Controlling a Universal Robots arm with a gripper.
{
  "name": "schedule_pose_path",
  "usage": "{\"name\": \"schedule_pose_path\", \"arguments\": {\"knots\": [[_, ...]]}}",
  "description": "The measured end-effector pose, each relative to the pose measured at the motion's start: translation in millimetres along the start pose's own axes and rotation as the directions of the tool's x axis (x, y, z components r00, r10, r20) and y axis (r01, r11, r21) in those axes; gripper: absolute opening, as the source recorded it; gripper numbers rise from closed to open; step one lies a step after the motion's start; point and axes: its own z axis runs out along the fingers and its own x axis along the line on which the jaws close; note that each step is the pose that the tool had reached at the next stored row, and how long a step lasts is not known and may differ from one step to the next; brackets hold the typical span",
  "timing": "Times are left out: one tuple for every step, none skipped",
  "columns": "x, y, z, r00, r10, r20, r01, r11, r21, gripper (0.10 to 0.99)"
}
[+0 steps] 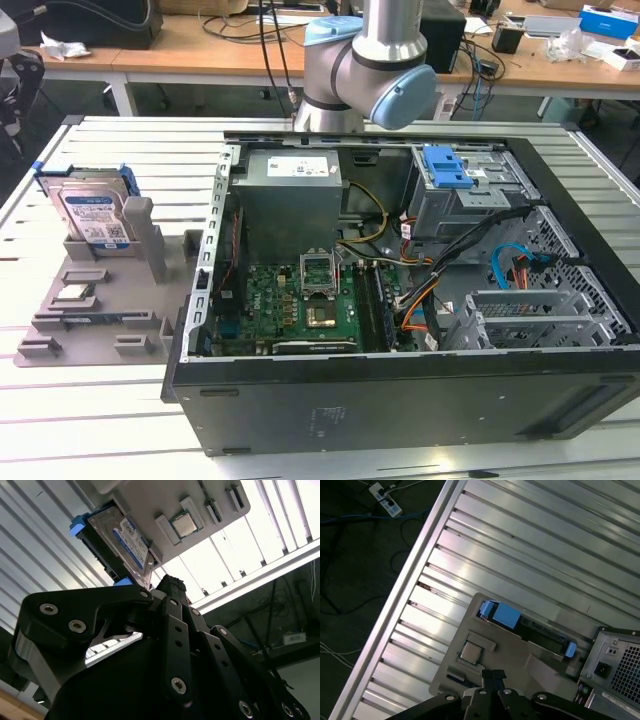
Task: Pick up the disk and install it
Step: 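Pick up the disk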
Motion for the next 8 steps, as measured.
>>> {"name": "schedule_pose_path", "arguments": {"knots": [[0.0,0.0,0.0,1.0000,-0.009,-0.0004,0.009,1.0000,0.000,0.106],[0.0,0.0,0.0,0.9999,-0.016,-0.0007,0.016,0.9999,0.000,0.106],[0.0,0.0,0.0,0.9998,-0.022,-0.0010,0.022,0.9998,0.000,0.106],[0.0,0.0,0.0,0.9996,-0.030,-0.0013,0.030,0.9996,-0.001,0.106],[0.0,0.0,0.0,0.9994,-0.034,-0.0015,0.034,0.9994,-0.001,0.106],[0.0,0.0,0.0,0.9991,-0.041,-0.0019,0.041,0.9991,-0.001,0.106],[0.0,0.0,0.0,0.9989,-0.046,-0.0021,0.046,0.9989,-0.001,0.106],[0.0,0.0,0.0,0.9987,-0.052,-0.0023,0.052,0.9987,-0.001,0.106]]}}
